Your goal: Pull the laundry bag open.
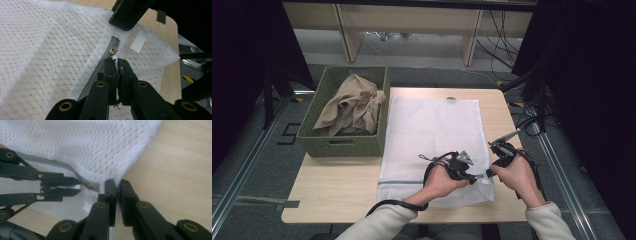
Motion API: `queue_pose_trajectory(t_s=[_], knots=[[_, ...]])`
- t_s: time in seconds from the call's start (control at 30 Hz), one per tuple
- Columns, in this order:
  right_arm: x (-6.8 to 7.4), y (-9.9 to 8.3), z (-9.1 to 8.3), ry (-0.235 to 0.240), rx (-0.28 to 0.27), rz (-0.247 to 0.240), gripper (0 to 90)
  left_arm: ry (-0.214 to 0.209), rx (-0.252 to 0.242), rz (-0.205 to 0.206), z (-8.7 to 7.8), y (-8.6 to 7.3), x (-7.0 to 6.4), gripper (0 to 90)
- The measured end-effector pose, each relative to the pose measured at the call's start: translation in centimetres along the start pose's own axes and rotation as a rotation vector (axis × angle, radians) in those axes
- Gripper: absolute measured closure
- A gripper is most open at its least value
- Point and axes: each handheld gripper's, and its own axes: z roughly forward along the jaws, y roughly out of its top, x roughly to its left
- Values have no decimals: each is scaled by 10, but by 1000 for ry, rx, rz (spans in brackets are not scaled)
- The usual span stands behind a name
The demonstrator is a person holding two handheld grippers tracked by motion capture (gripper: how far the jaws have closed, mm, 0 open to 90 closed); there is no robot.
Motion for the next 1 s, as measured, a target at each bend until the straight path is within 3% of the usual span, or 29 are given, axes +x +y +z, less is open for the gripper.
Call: queue_pose_trajectory(t_s=[0.03, 0.57, 0.63, 0.8, 0.83, 0.97, 1.0], knots=[[-5, 0, 2, -3, -24, -61, 864, 5, 7, 12, -1, 0, 0, 866], [-6, 0, 4, -17, -20, -49, 864, 14, 2, 43, -8, -5, 1, 865], [-2, -1, 1, -21, 13, 18, 864, 10, -3, 34, -9, -6, 0, 865], [-4, -1, 4, -15, 0, -9, 865, 2, -1, 21, -10, -9, 0, 865], [-7, -1, 5, -16, -14, -51, 864, 6, -2, 22, -11, -9, 0, 865], [-7, -1, 5, -14, -11, -53, 864, 9, 1, 22, -13, -10, 0, 865], [-4, -1, 5, -18, 1, -6, 864, 8, 8, 32, -15, -11, 0, 865]])
